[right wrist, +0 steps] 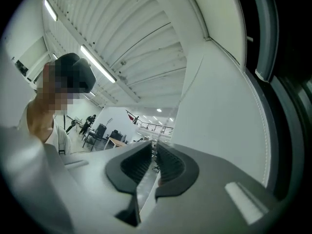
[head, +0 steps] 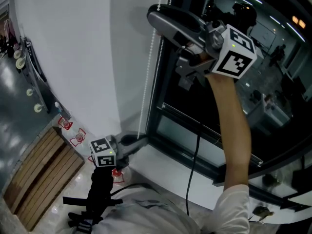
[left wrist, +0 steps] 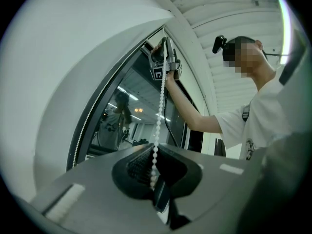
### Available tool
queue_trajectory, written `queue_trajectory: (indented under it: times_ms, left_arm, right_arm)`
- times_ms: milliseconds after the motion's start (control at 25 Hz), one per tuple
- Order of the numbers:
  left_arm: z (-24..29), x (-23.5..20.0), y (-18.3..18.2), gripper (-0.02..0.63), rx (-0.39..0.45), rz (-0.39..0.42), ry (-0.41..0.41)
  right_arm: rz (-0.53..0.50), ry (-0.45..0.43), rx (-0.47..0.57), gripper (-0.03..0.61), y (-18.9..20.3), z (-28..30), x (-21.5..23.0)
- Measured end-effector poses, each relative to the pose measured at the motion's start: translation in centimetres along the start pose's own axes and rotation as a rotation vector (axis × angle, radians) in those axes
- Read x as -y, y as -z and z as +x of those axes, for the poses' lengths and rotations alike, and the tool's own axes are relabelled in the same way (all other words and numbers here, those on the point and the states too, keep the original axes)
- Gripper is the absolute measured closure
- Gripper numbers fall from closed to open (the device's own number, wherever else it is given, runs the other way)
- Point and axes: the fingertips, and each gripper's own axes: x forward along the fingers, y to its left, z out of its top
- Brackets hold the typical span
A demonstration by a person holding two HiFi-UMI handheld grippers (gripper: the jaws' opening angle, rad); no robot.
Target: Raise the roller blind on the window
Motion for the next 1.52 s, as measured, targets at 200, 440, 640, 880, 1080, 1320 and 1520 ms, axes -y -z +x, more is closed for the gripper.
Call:
queue_trajectory:
  times_ms: [200, 440, 640, 880, 1080, 1320, 1520]
  left_arm:
    - [0.3, 0.1, 0.2, 0.615, -0.006, -0.005, 0.006]
    - [0.5, 0.2, 0.7, 0.615, -0.018, -0.009, 0.019]
    - [0.7, 0.4, 0.7, 0.615, -0.018, -0.017, 0.021]
    - [0.8, 0.5, 0.8, 0.615, -0.022, -0.020, 0.026]
    - [0.7, 0.4, 0.7, 0.615, -0.018, -0.021, 0.020]
    - [0.5, 0.3, 0.7, 0.615, -0.017, -0.023, 0.018]
    - [0.6, 0.2, 0.4, 0.615, -0.017, -0.021, 0.017]
  right_arm:
    - [0.056, 0.016, 0.004, 0.561, 0.1, -0.6, 0.0]
    - [0.132, 0.051, 0.008, 0.563, 0.6, -1.4, 0.4]
    - [0.147, 0.056, -0.062, 0.565, 3.9, -1.4, -0.6]
    - [0.210, 0.051, -0.133, 0.565, 9.5, -2.1, -2.5]
    - [0.260, 0.034, -0.247, 0.565, 15.7, -2.7, -5.4]
    - [0.381, 0.032, -0.305, 0.565, 23.0, -4.2, -8.9]
    - [0.424, 0.036, -0.351, 0.564, 26.2, -5.4, -10.7]
